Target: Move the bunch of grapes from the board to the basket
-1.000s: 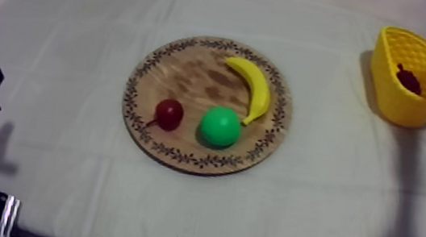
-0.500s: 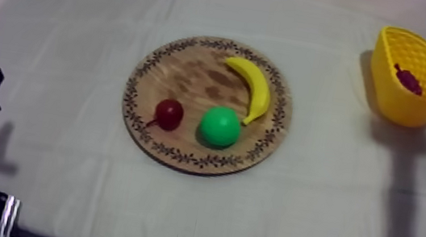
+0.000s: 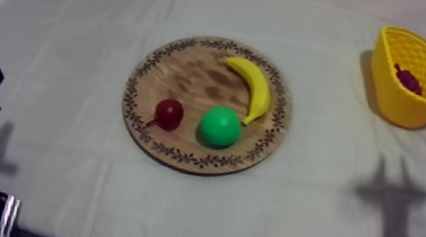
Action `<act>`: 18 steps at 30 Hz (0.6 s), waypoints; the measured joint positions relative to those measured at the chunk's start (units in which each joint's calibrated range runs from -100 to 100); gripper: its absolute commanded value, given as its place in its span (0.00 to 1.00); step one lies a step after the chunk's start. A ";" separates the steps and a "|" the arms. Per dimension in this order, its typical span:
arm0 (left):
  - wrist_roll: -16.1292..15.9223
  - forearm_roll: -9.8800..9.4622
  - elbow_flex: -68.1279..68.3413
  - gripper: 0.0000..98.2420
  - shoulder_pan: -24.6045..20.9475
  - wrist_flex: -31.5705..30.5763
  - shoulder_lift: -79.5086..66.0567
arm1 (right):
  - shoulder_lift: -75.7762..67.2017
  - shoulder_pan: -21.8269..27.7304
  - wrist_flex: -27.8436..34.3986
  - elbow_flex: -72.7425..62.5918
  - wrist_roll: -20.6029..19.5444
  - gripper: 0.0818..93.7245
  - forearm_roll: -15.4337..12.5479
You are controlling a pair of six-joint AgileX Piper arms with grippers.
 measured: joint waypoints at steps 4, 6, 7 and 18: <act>0.00 0.00 0.00 0.00 0.00 0.00 0.00 | -6.72 -1.05 -0.09 4.69 -0.71 0.26 -0.14; 0.00 0.00 0.00 0.00 0.00 0.00 0.00 | -9.80 -1.31 -0.21 7.24 -0.74 0.18 -0.74; 0.00 0.00 0.00 0.00 0.00 0.00 0.00 | -11.47 -1.41 -0.35 8.52 -0.70 0.14 -1.34; 0.00 0.00 0.00 0.00 0.00 0.00 0.00 | -28.32 -2.57 2.45 17.41 4.98 0.01 -11.27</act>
